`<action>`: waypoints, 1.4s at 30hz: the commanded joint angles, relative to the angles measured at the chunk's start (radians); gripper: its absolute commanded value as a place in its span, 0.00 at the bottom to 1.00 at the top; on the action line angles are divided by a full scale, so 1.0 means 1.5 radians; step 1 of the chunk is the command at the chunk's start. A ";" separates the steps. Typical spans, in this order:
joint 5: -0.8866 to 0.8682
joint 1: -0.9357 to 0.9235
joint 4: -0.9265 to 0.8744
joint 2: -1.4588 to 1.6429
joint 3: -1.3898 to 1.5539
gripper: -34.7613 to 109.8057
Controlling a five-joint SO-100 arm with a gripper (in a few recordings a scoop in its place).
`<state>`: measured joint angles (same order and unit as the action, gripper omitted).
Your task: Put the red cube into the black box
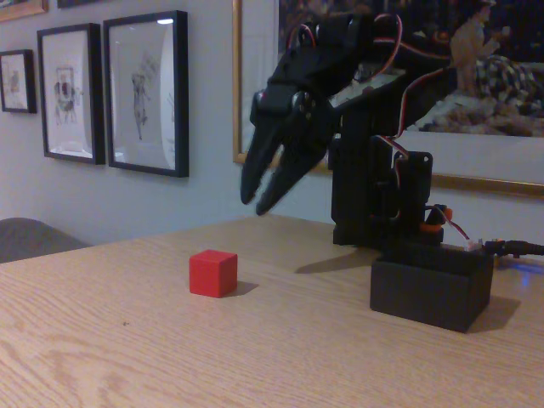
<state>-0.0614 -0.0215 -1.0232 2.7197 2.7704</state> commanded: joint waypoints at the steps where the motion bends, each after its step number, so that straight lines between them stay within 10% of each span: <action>1: -0.031 0.004 0.007 -0.110 -0.092 0.30; 16: -0.102 -0.021 -0.018 -0.477 -0.351 0.48; 42: -0.162 -0.028 -0.026 -0.727 -0.453 0.43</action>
<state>-0.2915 -0.0614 -1.0508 1.6306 2.1276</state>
